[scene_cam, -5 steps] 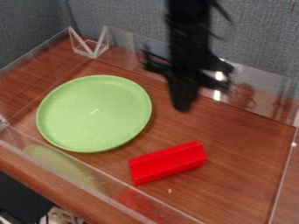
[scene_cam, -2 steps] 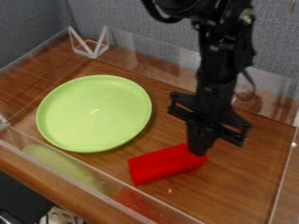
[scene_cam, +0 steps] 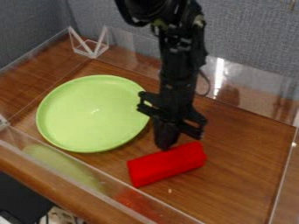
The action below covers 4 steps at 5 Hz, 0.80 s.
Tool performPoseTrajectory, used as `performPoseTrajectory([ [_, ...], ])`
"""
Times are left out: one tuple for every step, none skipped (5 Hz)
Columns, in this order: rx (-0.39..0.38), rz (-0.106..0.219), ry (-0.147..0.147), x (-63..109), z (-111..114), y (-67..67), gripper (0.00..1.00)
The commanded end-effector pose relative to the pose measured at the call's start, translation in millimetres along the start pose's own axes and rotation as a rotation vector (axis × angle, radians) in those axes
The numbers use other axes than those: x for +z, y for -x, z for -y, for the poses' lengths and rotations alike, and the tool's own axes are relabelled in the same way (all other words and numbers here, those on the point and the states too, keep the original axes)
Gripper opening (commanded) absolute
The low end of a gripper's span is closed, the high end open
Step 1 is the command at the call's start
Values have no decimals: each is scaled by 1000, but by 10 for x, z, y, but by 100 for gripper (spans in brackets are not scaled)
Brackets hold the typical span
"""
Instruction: Move the carrot from the green plate to the table
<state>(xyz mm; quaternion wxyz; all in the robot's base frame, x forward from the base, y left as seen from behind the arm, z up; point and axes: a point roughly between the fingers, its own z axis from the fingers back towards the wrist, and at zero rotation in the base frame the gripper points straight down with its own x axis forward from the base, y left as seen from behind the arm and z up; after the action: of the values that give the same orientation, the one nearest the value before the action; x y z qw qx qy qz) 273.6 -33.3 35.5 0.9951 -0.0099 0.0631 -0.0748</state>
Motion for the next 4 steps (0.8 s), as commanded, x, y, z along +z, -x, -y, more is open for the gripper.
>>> performPoseTrajectory([
  [-17,29,-8,37,61,-144,0],
  [-39,25,-20,7,171,-217,0],
  [-32,13,-27,8,154,-292,0],
  [-20,-2,-32,15,110,-363,0],
])
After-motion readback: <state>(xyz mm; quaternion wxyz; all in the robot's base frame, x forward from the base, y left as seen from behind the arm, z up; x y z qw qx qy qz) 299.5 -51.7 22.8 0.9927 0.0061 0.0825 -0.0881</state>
